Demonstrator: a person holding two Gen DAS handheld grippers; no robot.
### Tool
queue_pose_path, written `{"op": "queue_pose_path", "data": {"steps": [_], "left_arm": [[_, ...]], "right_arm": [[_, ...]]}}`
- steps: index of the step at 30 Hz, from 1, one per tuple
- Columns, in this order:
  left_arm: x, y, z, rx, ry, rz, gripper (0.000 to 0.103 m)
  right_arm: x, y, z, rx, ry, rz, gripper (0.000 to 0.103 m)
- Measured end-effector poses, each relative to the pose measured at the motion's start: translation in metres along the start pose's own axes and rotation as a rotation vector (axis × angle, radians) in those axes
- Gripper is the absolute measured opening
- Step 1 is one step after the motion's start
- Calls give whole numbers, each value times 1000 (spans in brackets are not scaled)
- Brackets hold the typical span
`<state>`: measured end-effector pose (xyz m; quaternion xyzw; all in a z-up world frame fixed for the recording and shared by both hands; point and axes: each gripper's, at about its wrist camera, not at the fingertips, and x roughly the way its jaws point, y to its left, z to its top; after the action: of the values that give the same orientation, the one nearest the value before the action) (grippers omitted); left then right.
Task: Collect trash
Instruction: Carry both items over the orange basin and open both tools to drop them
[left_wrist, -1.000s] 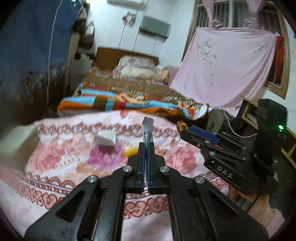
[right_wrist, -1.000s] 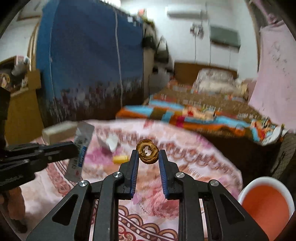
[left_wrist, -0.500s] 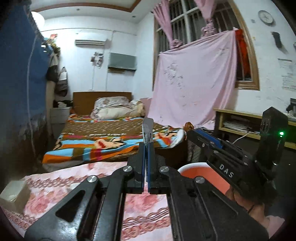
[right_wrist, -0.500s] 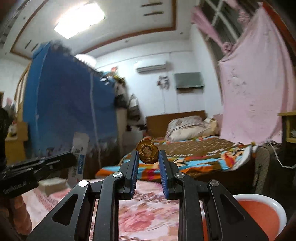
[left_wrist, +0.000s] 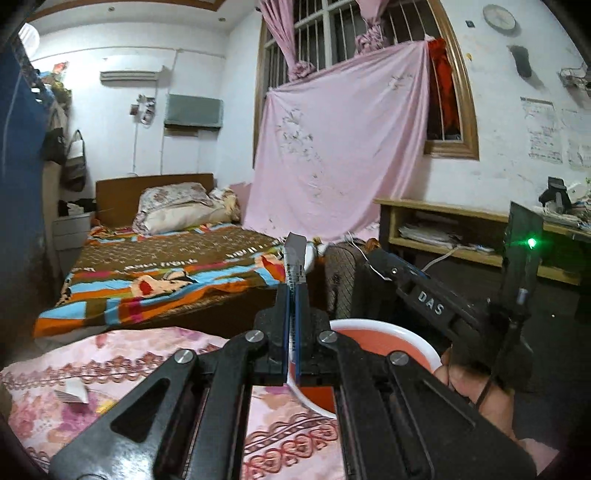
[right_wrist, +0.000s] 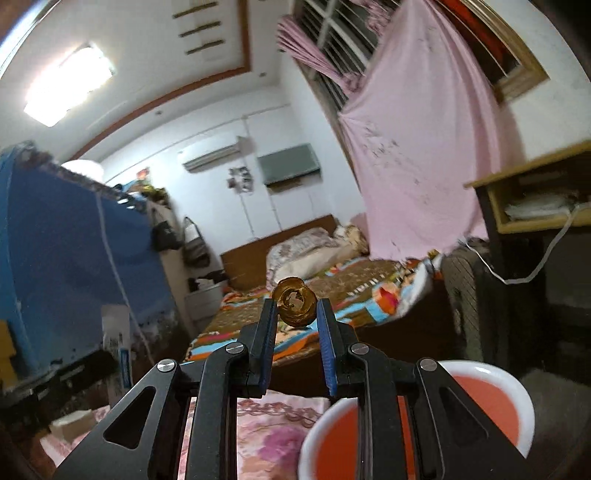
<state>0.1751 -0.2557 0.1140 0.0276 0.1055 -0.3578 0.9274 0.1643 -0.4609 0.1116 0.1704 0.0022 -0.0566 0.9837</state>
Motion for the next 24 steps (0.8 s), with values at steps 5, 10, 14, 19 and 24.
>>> {"op": "queue_pose_path", "data": {"steps": [5,10,14,19,24], "left_arm": [[22,-7,-3,-40,66,-36,0],[42,-10,-5,-81,135,-68,0],[58,-12,-6,-106,194,-82,0],[81,-17,-9,-142,283,-102,0],[95,-18,-13,-171,346,-134,0]], "right_arm": [[2,-17,-3,49,35,-72,20],[1,-26,-7,83,58,-124,20],[1,-33,-9,113,86,-160,21],[4,-43,-12,142,115,-184,21],[9,-47,-14,165,158,-199,21]]}}
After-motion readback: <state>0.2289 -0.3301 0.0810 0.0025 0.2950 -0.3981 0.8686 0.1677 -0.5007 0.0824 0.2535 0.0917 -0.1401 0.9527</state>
